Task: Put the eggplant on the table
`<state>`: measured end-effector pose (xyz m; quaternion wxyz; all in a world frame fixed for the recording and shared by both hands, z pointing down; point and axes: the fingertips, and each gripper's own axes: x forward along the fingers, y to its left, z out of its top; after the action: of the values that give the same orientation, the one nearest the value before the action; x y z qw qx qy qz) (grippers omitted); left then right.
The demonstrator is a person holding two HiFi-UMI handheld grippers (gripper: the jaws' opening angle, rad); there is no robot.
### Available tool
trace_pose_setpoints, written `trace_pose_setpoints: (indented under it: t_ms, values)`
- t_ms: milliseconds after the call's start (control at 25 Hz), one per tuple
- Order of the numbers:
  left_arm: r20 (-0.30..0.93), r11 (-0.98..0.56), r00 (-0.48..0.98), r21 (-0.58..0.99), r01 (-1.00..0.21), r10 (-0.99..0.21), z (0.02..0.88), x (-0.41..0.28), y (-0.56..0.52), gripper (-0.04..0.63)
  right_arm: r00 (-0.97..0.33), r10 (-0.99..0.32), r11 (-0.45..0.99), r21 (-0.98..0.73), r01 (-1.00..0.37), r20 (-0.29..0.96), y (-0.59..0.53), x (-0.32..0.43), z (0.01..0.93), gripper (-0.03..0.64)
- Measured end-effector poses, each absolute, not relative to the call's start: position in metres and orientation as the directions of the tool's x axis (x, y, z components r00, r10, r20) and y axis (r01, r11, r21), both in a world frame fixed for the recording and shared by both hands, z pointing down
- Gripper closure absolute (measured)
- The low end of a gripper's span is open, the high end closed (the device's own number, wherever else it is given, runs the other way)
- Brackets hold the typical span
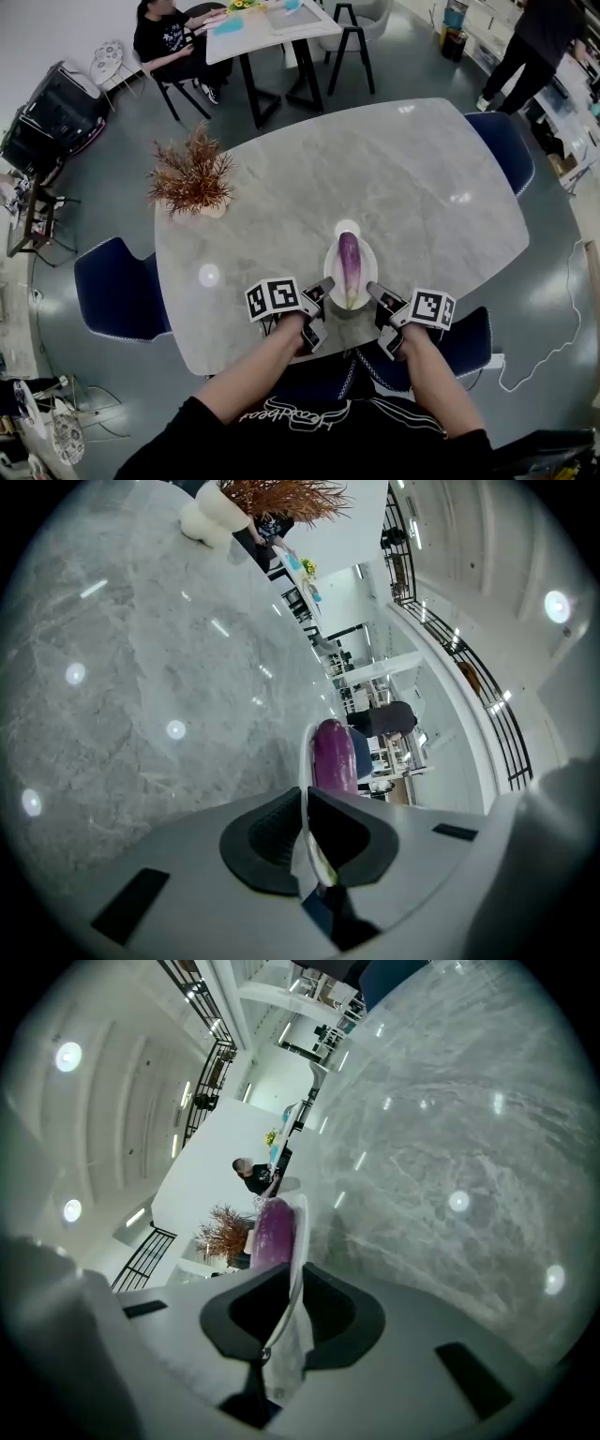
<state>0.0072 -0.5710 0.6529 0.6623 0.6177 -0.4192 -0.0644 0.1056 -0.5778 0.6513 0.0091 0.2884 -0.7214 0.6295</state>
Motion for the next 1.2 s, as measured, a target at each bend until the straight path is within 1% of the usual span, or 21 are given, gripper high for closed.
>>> trace_pose_setpoints:
  t_ms: [480, 640, 1200]
  values:
    - [0.528, 0.305, 0.622, 0.847, -0.436, -0.578, 0.679, 0.007, -0.571, 0.571, -0.814, -0.354, 0.002, -0.869, -0.494, 0.461, -0.58, 0.106, 0.674, 0.566]
    - [0.535, 0.321, 0.618, 0.844, -0.431, -0.576, 0.683, 0.006, -0.571, 0.571, -0.806, -0.339, 0.009, -0.855, -0.519, 0.486, -0.581, 0.105, 0.677, 0.566]
    - [0.562, 0.342, 0.601, 0.825, -0.449, -0.568, 0.691, 0.007, -0.57, 0.571, -0.787, -0.32, 0.001, -0.831, -0.556, 0.527, -0.579, 0.104, 0.683, 0.565]
